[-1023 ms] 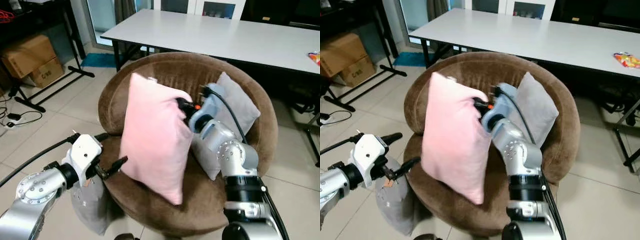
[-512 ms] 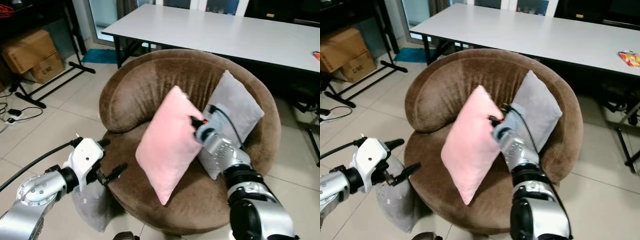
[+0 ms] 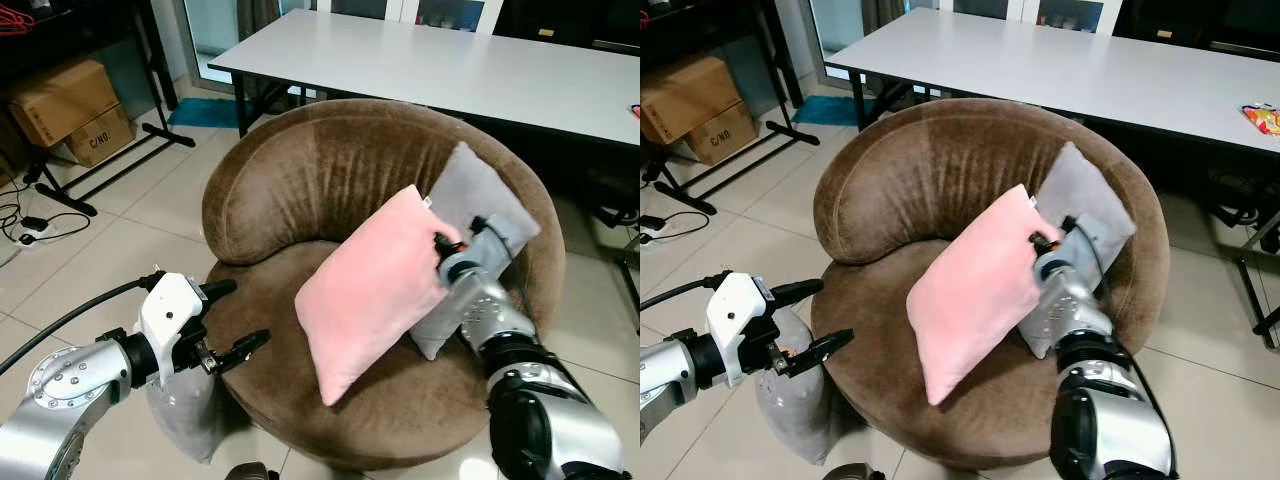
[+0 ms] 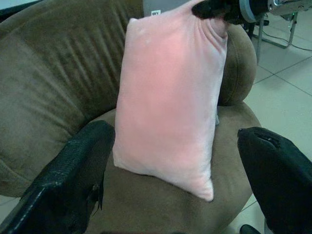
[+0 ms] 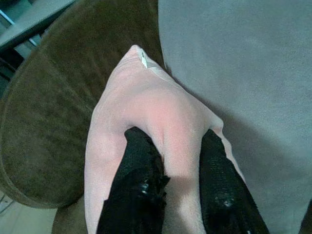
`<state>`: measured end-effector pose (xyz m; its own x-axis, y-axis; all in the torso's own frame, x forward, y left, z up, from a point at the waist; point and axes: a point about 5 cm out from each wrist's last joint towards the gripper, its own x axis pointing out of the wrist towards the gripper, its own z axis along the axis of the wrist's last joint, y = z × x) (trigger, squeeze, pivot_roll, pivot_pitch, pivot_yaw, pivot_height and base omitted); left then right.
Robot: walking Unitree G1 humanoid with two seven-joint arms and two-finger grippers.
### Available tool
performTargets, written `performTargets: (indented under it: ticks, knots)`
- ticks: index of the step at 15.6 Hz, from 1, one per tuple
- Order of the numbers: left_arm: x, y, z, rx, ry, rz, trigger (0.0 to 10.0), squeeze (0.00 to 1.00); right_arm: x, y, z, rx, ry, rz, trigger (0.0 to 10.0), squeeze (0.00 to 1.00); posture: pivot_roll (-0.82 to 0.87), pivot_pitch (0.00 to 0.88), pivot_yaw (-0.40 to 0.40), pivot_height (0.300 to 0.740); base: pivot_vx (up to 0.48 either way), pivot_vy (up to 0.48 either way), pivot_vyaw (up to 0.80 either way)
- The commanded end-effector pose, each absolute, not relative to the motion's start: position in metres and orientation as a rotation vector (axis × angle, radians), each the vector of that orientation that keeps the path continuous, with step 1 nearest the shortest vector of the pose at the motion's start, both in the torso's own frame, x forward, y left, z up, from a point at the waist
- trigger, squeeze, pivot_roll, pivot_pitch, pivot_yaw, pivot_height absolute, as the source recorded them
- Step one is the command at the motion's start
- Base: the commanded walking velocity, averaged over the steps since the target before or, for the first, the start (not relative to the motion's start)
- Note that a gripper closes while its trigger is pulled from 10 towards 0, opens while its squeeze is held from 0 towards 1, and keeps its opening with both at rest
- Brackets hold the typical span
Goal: Move the pillow to the sofa from floor
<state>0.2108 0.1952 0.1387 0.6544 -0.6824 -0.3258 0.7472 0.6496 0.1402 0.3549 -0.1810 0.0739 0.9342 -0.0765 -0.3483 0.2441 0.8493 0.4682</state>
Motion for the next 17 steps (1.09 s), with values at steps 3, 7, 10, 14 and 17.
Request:
performTargets:
  ticks: [3,7,10,14,17]
  knots:
    - [0.212,0.194,0.141,0.278,0.233,-0.807,10.0,0.0,0.359,-0.18,0.09,0.429,0.24,-0.09,10.0,1.0,0.09,0.0,-0.011,0.74,0.0,0.0,0.0]
    - [0.211,0.192,0.136,0.24,0.183,-0.636,10.0,0.0,0.339,-0.191,0.107,0.229,0.144,-0.045,10.0,0.0,0.07,0.0,-0.022,0.74,0.0,0.0,0.0]
    - [0.215,0.196,0.133,0.2,0.168,-0.473,10.0,0.0,0.312,-0.186,0.125,0.188,0.09,0.003,10.0,0.0,0.06,0.0,-0.029,0.74,0.0,0.0,0.0]
    - [0.217,0.196,0.134,0.161,0.14,-0.377,10.0,0.0,0.277,-0.162,0.133,0.283,0.105,0.054,10.0,0.0,0.02,0.0,-0.025,0.74,0.0,0.343,0.0]
    - [0.226,0.195,0.132,0.193,0.143,-0.315,10.0,0.0,0.271,-0.144,0.134,0.246,0.131,0.075,10.0,0.0,0.0,0.0,-0.029,0.74,0.0,0.376,0.0]
